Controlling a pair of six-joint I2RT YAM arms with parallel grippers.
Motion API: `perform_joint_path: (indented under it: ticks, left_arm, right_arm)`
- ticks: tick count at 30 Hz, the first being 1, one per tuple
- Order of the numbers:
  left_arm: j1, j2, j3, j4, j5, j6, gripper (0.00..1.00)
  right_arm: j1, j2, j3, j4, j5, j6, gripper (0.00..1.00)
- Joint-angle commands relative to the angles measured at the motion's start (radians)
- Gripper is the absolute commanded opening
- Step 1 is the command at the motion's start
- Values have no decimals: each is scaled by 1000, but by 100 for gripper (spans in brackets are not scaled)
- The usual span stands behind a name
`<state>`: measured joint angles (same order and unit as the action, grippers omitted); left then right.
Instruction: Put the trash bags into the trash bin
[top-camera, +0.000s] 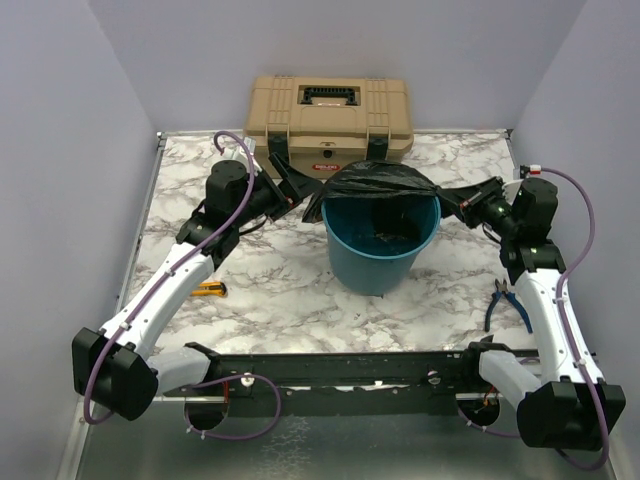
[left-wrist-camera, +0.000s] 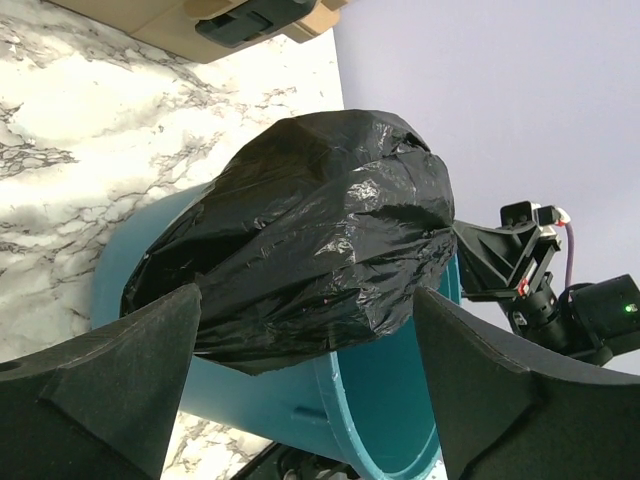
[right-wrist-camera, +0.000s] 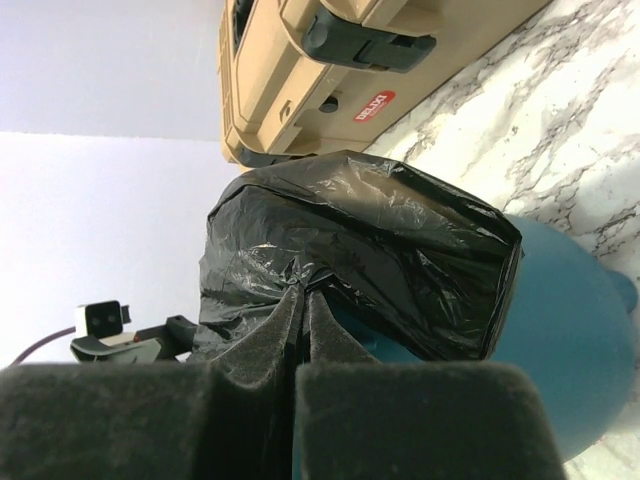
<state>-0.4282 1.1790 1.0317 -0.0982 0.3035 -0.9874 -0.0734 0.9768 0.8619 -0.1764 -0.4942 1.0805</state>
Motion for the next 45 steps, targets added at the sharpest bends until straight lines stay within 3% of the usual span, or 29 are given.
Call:
perform_joint_path:
  ticks: [1, 18, 32, 45]
  left_arm:
    - [-9, -2, -7, 21, -4, 22, 87]
    - [-12, -20, -10, 5, 84, 96, 84]
    - [-21, -63, -50, 5, 102, 47, 82]
    - [-93, -143, -134, 5, 58, -48, 79]
  right_arm:
    - [-5, 0, -11, 21, -33, -11, 1]
    - [-5, -196, 3, -223, -53, -138, 0]
    - [-5, -337, -2, -407, -105, -202, 0]
    - [-4, -400, -24, -464, -157, -224, 1]
